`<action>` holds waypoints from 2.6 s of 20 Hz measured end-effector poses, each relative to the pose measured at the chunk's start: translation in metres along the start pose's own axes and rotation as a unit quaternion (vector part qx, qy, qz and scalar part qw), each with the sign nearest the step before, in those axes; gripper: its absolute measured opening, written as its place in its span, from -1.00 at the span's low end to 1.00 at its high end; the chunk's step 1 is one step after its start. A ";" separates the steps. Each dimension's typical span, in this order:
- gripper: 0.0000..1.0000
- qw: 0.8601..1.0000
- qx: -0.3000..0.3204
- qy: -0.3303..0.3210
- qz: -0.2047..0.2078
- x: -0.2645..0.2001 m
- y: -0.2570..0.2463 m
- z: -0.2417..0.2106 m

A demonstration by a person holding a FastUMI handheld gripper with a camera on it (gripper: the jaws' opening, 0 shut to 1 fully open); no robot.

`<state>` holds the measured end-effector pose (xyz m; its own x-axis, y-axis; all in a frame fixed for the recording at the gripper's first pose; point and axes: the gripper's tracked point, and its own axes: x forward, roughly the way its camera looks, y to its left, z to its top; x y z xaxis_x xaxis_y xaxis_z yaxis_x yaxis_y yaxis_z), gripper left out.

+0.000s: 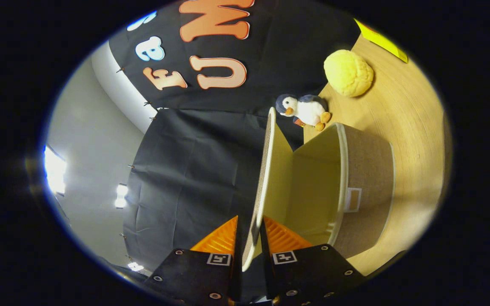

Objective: Open the storage box then place both shoes into the box .Put the left shoe in first, then the right shoe, with the right side of both shoes facing outward in a uniform manner.

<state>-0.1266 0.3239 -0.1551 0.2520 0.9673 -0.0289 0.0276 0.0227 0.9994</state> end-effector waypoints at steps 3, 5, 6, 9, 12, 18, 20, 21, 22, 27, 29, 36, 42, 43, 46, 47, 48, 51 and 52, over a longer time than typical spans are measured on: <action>-0.69 1.000 0.004 0.001 0.002 0.015 0.025 0.000; -0.73 0.999 -0.041 0.004 -0.027 0.030 0.026 -0.002; -0.72 0.998 -0.057 0.007 -0.032 0.038 0.032 -0.002; -0.72 0.996 -0.082 0.021 -0.040 0.060 0.049 -0.010; -0.72 0.994 -0.093 0.029 -0.040 0.089 0.065 -0.013; -0.66 0.987 -0.142 0.049 -0.061 0.156 0.084 -0.026; -0.42 0.982 -0.165 0.058 -0.075 0.174 0.076 -0.032; -0.14 0.980 -0.173 0.063 -0.081 0.180 0.072 -0.036; 0.05 0.977 -0.179 0.067 -0.090 0.185 0.066 -0.038; 0.71 0.962 -0.222 0.055 -0.149 0.169 0.043 -0.029; 0.77 0.955 -0.242 0.033 -0.171 0.151 0.029 -0.015; 0.87 0.918 -0.250 -0.067 -0.301 0.053 -0.056 0.028; 0.88 0.870 -0.223 -0.128 -0.420 -0.078 -0.131 0.034; 0.88 0.860 -0.223 -0.128 -0.441 -0.100 -0.146 0.035; 0.88 0.825 -0.230 -0.126 -0.501 -0.166 -0.177 0.028; 0.88 0.813 -0.233 -0.119 -0.521 -0.187 -0.190 0.027; 0.88 0.803 -0.235 -0.111 -0.536 -0.199 -0.200 0.029; 0.74 0.791 -0.239 -0.089 -0.556 -0.219 -0.228 0.032; 0.72 0.791 -0.239 -0.077 -0.558 -0.221 -0.238 0.031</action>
<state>-0.1588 0.0971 -0.3872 0.4441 0.2366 -0.8642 -0.0431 0.9690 0.2431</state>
